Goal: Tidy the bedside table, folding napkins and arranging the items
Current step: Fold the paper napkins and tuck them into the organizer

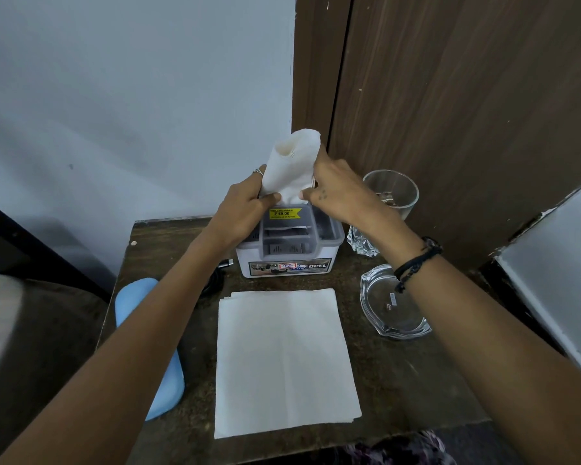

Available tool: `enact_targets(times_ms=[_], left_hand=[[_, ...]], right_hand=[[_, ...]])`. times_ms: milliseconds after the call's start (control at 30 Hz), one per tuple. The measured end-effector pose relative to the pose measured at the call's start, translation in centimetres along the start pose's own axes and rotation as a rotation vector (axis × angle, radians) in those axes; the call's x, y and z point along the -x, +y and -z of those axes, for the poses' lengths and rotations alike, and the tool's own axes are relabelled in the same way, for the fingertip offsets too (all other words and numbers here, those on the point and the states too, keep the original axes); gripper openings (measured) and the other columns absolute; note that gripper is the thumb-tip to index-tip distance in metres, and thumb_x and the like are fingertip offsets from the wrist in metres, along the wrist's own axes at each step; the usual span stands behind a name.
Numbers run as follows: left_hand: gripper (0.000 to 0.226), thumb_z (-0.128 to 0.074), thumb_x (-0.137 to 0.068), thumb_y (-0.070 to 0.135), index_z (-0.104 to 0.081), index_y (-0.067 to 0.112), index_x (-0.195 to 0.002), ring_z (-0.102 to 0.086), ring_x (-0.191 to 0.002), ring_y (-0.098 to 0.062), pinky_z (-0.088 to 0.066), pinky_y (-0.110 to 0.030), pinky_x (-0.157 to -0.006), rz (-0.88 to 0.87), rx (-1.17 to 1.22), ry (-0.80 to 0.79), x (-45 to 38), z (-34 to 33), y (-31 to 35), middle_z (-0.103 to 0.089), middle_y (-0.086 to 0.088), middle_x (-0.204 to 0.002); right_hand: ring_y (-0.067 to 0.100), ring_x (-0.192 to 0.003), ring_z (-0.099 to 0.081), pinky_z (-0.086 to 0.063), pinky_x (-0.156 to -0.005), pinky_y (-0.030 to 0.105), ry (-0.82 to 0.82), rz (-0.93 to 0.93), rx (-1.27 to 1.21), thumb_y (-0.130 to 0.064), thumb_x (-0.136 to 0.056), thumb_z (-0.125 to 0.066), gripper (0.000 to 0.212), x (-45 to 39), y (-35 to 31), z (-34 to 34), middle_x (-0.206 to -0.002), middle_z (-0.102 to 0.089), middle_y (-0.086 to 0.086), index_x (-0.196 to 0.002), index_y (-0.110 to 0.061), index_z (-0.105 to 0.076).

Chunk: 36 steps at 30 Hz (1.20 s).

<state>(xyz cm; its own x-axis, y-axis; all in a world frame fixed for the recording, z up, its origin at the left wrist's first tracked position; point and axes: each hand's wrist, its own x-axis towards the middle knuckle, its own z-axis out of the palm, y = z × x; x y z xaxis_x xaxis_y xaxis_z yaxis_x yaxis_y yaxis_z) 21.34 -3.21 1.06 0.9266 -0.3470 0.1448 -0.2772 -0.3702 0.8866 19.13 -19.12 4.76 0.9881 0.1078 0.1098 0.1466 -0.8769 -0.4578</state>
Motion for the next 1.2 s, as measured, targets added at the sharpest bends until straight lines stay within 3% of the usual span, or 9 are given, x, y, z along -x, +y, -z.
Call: enact_targets(times_ms=[167, 267, 400, 533, 600, 833, 967, 1100, 1200], left_hand=[[0.027, -0.051, -0.093, 0.019, -0.040, 0.018, -0.117, -0.054, -0.089, -0.010, -0.041, -0.004, -0.067, -0.069, -0.112, -0.025, 0.0, 0.1, -0.2, -0.056, 0.006, -0.104], [0.027, -0.043, -0.097, 0.022, -0.035, 0.015, -0.121, -0.052, -0.101, -0.011, -0.046, -0.012, -0.080, -0.113, -0.040, -0.029, 0.2, 0.2, 0.2, -0.052, 0.000, -0.115], [0.027, -0.038, -0.099, 0.018, -0.039, 0.003, -0.122, -0.046, -0.110, -0.026, -0.043, -0.036, -0.094, -0.155, -0.131, 0.044, 0.1, 0.2, 0.5, -0.044, -0.018, -0.118], [0.009, -0.040, -0.097, 0.013, -0.040, 0.009, -0.106, -0.044, -0.099, -0.022, -0.039, -0.028, -0.084, -0.107, -0.140, 0.034, 0.0, 0.2, 0.6, -0.042, -0.011, -0.108], [0.008, -0.041, -0.093, 0.006, -0.039, 0.012, -0.097, -0.043, -0.096, -0.023, -0.038, -0.030, -0.082, -0.052, -0.124, 0.020, -0.1, 0.3, 0.6, -0.040, -0.008, -0.105], [0.007, -0.040, -0.085, -0.003, -0.043, 0.003, -0.088, -0.036, -0.095, -0.024, -0.031, -0.032, -0.080, 0.019, -0.225, -0.018, -0.5, 0.2, 0.3, -0.035, -0.006, -0.097], [0.024, -0.036, -0.086, -0.004, -0.036, 0.014, -0.069, -0.032, -0.095, -0.022, -0.027, -0.026, -0.079, 0.056, -0.229, -0.042, -0.7, 0.1, 0.3, -0.034, -0.006, -0.097], [0.013, -0.036, -0.085, -0.006, -0.046, 0.001, -0.083, -0.033, -0.094, -0.022, -0.024, -0.025, -0.071, 0.058, -0.234, -0.025, -0.5, 0.1, 0.5, -0.035, -0.008, -0.098], [0.015, -0.038, -0.086, -0.005, -0.040, 0.006, -0.075, -0.033, -0.094, -0.021, -0.025, -0.026, -0.074, 0.070, -0.239, -0.042, -0.3, 0.1, 0.8, -0.035, -0.008, -0.098]], right_hand=[[0.029, -0.087, -0.061, -0.052, -0.072, 0.038, -0.018, -0.019, -0.034, -0.012, -0.084, -0.061, 0.060, 0.0, 0.1, -0.4, -0.104, -0.062, 0.012, -0.135, -0.011, -0.030], [0.011, -0.081, -0.055, -0.038, -0.055, 0.010, -0.030, -0.051, -0.207, -0.015, -0.081, -0.067, 0.047, -0.4, -0.1, 0.4, -0.097, -0.058, -0.003, -0.125, -0.015, -0.050], [0.006, -0.082, -0.058, -0.038, -0.052, -0.002, 0.124, -0.082, -0.404, -0.016, -0.083, -0.067, 0.028, -0.6, -0.1, 1.5, -0.096, -0.065, -0.003, -0.110, -0.012, -0.066], [0.019, -0.091, -0.064, -0.052, -0.077, 0.026, 0.144, -0.110, -0.304, -0.017, -0.083, -0.068, 0.024, -0.4, 0.4, 1.5, -0.103, -0.069, 0.011, -0.104, -0.007, -0.068], [0.021, -0.090, -0.065, -0.052, -0.081, 0.035, 0.133, -0.123, -0.286, -0.017, -0.082, -0.069, 0.022, -0.1, 0.6, 1.3, -0.100, -0.069, 0.012, -0.101, -0.005, -0.068], [0.021, -0.077, -0.056, -0.039, -0.067, 0.028, 0.151, -0.057, -0.154, -0.017, -0.082, -0.067, 0.012, 0.6, 0.0, 1.8, -0.082, -0.062, 0.007, -0.092, -0.010, -0.068], [0.027, -0.085, -0.058, -0.048, -0.071, 0.036, 0.166, -0.002, 0.003, -0.012, -0.086, -0.060, 0.012, 0.9, -0.9, 1.5, -0.088, -0.059, 0.009, -0.096, -0.007, -0.066], [0.031, -0.090, -0.054, -0.036, -0.065, 0.031, 0.113, 0.005, 0.128, -0.011, -0.087, -0.056, 0.009, 1.0, -1.1, 1.2, -0.087, -0.049, 0.008, -0.093, -0.006, -0.062], [0.025, -0.090, -0.055, -0.040, -0.062, 0.030, 0.026, -0.043, 0.011, -0.012, -0.081, -0.065, 0.017, 0.2, -1.2, 2.0, -0.090, -0.056, 0.005, -0.097, -0.009, -0.060]])
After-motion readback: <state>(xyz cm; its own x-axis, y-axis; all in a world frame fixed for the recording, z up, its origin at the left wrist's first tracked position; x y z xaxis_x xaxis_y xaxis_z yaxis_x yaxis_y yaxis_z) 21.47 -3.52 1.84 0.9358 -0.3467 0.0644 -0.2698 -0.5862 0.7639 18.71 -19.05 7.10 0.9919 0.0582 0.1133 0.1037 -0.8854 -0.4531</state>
